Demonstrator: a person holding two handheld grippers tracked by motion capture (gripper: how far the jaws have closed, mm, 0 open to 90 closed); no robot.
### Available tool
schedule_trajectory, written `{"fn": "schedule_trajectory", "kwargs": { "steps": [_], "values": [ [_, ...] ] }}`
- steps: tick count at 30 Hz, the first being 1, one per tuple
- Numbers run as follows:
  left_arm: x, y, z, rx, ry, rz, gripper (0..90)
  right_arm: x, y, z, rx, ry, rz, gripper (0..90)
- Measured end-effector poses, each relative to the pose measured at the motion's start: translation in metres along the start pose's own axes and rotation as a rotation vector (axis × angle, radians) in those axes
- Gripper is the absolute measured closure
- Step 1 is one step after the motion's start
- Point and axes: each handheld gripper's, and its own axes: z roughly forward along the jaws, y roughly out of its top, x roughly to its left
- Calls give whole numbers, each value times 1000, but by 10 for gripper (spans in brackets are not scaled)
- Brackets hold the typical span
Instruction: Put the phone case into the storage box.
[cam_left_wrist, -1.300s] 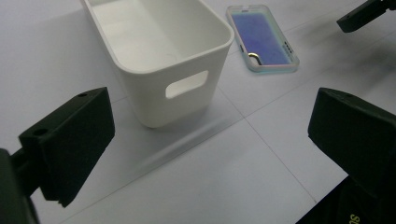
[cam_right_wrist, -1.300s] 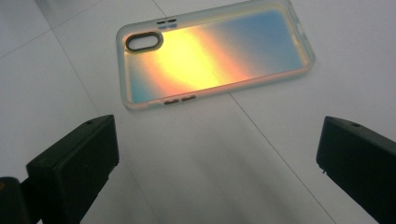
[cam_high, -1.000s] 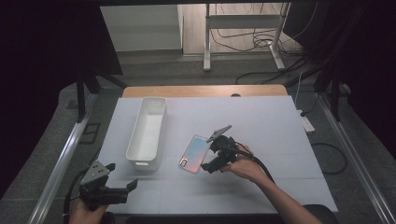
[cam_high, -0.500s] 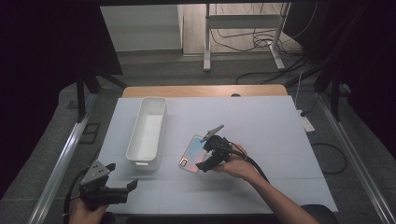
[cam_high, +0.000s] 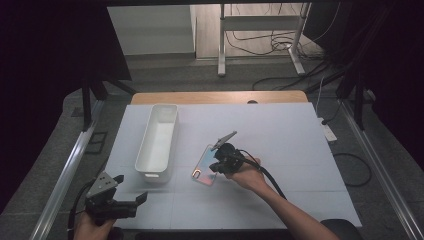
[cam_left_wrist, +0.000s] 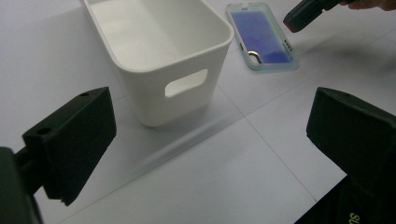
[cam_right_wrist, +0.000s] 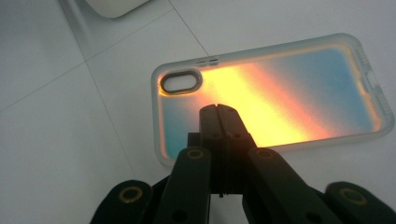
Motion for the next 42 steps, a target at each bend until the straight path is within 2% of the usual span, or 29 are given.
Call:
{"fn": "schedule_trajectory", "kwargs": {
  "steps": [10, 25, 42],
  "values": [
    [0, 0, 0, 1, 0, -4, 25, 4, 5, 14, -3, -7, -18, 895],
    [0, 0, 0, 2, 1, -8, 28, 4, 0, 31, 49, -19, -18, 895],
    [0, 0, 1, 8, 10, -4, 29, 4, -9, 22, 83, 5, -28, 895]
  ]
}}
